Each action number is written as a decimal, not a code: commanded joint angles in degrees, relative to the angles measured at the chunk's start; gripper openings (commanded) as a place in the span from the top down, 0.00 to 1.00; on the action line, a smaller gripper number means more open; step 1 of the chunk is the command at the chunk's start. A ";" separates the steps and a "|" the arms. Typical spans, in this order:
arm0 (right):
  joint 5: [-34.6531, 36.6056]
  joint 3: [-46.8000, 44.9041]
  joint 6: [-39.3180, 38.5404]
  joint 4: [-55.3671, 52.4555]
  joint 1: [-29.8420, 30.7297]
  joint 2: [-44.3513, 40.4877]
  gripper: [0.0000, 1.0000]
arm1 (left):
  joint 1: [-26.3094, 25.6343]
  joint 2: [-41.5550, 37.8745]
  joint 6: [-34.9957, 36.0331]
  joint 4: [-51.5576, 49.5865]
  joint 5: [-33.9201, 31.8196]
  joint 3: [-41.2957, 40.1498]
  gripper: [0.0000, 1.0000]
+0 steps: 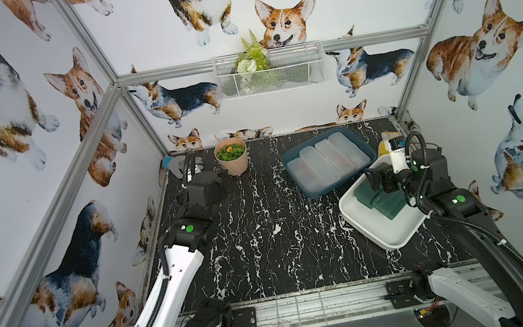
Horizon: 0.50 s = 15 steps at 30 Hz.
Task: Place the pencil cases by color into the storage box
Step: Reset both arms
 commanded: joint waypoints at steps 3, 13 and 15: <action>1.31 -7.84 2.16 7.40 -1.99 -5.37 0.00 | 1.14 -1.65 11.29 17.07 -4.74 -13.22 0.00; 1.57 -16.76 6.03 18.46 -2.87 -5.38 0.00 | 8.37 9.86 11.13 30.33 -3.28 -22.44 0.00; 1.25 -19.80 5.81 22.54 -2.85 -5.01 0.00 | 10.26 11.86 11.73 34.74 0.94 -24.08 0.00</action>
